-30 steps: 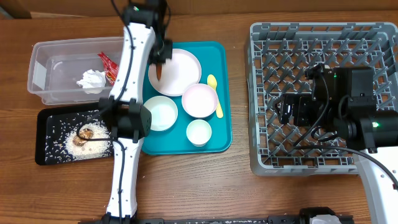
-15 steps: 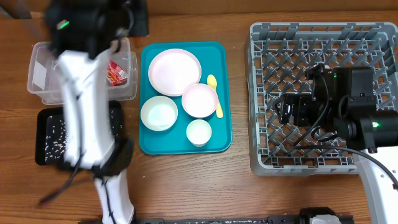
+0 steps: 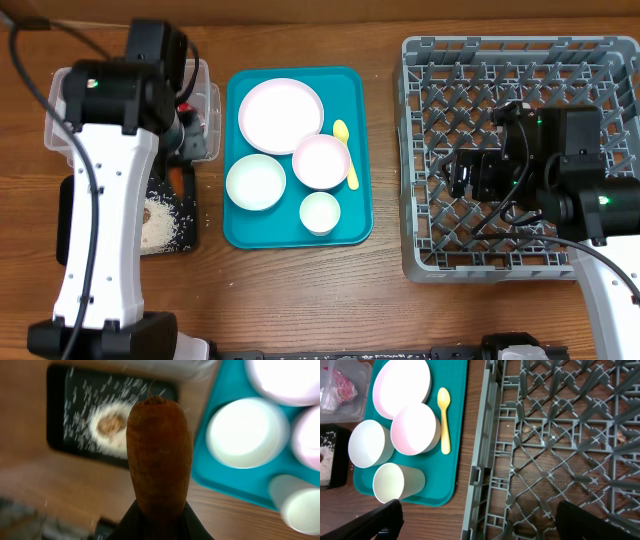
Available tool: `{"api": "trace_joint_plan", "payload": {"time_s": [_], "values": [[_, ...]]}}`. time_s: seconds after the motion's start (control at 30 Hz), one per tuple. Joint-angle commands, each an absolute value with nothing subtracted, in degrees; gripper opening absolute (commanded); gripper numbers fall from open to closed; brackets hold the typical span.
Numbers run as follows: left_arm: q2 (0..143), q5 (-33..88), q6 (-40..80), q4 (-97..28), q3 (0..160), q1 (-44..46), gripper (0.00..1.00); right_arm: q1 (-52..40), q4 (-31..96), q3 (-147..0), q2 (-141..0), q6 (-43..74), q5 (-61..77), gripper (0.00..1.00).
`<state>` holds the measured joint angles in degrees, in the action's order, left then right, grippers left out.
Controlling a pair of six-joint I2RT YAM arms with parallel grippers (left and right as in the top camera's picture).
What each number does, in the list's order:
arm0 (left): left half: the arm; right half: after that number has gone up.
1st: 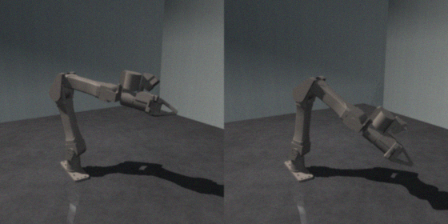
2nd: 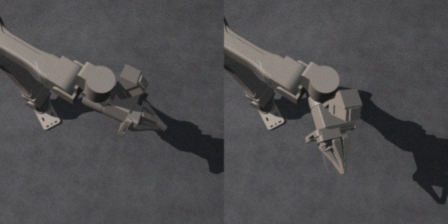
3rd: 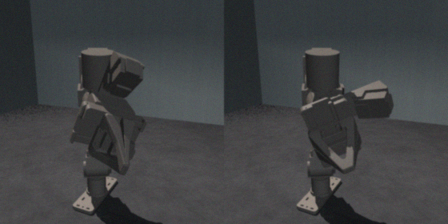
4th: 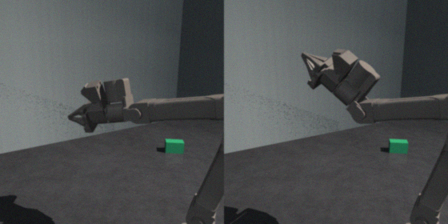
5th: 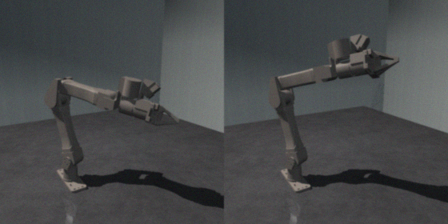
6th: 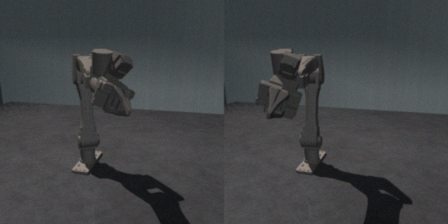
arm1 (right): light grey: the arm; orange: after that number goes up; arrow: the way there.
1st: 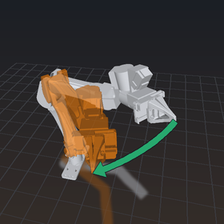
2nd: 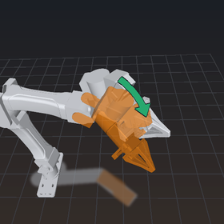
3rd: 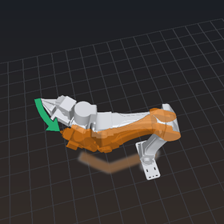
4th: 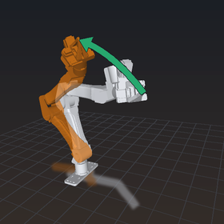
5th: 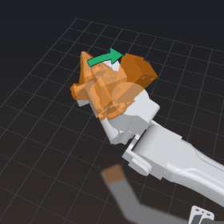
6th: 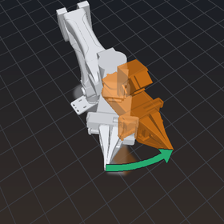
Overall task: Sort waste into correct bins and load items into the dishwasher
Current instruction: 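Carry the food piece left and drop it onto the black tray, then move the left gripper to the white cup on the teal tray and grasp it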
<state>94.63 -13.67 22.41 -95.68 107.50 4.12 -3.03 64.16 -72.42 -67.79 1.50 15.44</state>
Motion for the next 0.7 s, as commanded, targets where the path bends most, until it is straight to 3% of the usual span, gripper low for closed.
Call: {"api": "trace_joint_plan", "payload": {"time_s": [0.0, 0.3, 0.5, 0.53, 0.6, 0.67], "values": [[92.66, -19.92, 30.00, -92.40, 98.65, 1.02, 0.04, -2.87, 63.61, -72.79, -67.66, 1.50, 15.11, 1.00], [92.71, -13.37, 30.30, -64.49, 71.85, -10.81, 0.04, -2.87, 63.83, -72.79, -67.66, 1.52, 15.11, 1.00], [92.73, -11.31, 28.82, -53.15, 62.19, -12.71, 0.05, -2.87, 63.99, -72.79, -67.66, 1.52, 15.11, 1.00], [92.73, -10.96, 28.49, -52.18, 61.54, -12.58, 0.07, -2.87, 64.03, -72.79, -67.66, 1.61, 15.14, 1.00], [92.73, -10.87, 28.32, -51.51, 61.10, -12.58, 0.26, -2.87, 64.07, -72.79, -67.66, 1.72, 15.16, 1.00], [92.73, -10.92, 28.29, -51.31, 61.12, -12.58, 0.37, -2.87, 64.36, -72.79, -67.66, 1.72, 15.16, 1.00]]}}
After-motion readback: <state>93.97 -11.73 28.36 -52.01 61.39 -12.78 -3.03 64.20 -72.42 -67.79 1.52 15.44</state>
